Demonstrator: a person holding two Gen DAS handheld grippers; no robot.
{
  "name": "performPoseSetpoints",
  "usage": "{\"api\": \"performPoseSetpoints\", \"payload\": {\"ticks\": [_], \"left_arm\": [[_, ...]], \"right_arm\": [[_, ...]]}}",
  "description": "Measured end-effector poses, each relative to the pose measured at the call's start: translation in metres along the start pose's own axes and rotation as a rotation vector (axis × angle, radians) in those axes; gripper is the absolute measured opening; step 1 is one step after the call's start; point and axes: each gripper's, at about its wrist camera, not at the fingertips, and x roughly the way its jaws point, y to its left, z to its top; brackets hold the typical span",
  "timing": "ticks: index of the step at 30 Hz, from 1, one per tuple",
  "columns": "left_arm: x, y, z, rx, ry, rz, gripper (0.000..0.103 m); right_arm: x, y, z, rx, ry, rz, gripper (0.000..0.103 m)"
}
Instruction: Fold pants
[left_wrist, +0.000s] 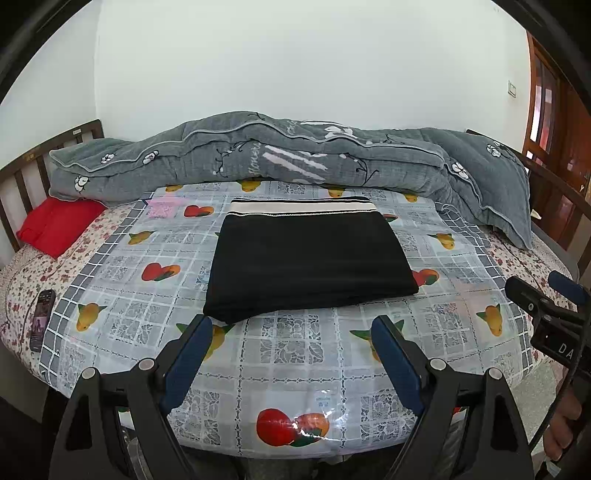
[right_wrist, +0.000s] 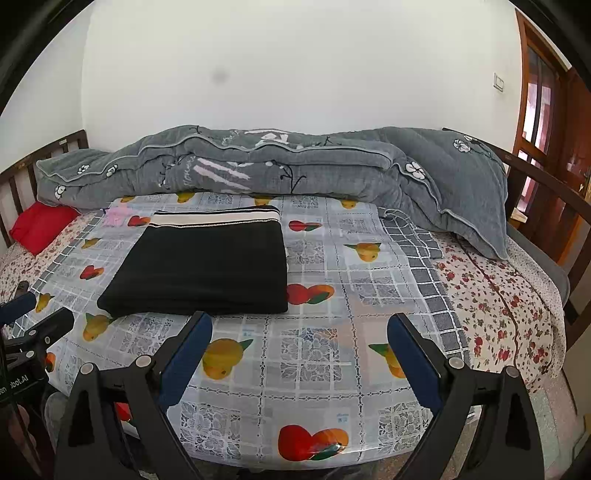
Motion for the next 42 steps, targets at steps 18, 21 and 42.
{"api": "performPoseSetpoints", "payload": {"ticks": [18,21,42], "left_arm": [[-0.001,0.001,0.0,-0.001,0.001,0.002,0.087],[-0.001,0.001,0.0,0.0,0.001,0.001,0.087],[-0.005,-0.002,0.001,-0.007,-0.004,0.0,0.087]], "right_arm": [[-0.004,-0.001,0.002,0.003,-0.006,0.0,0.095],[-0.005,0.0,0.002,0.004,-0.007,-0.002,0.095],[-0.011,0.007,0.005,0.001,-0.015,-0.009,0.095]]}}
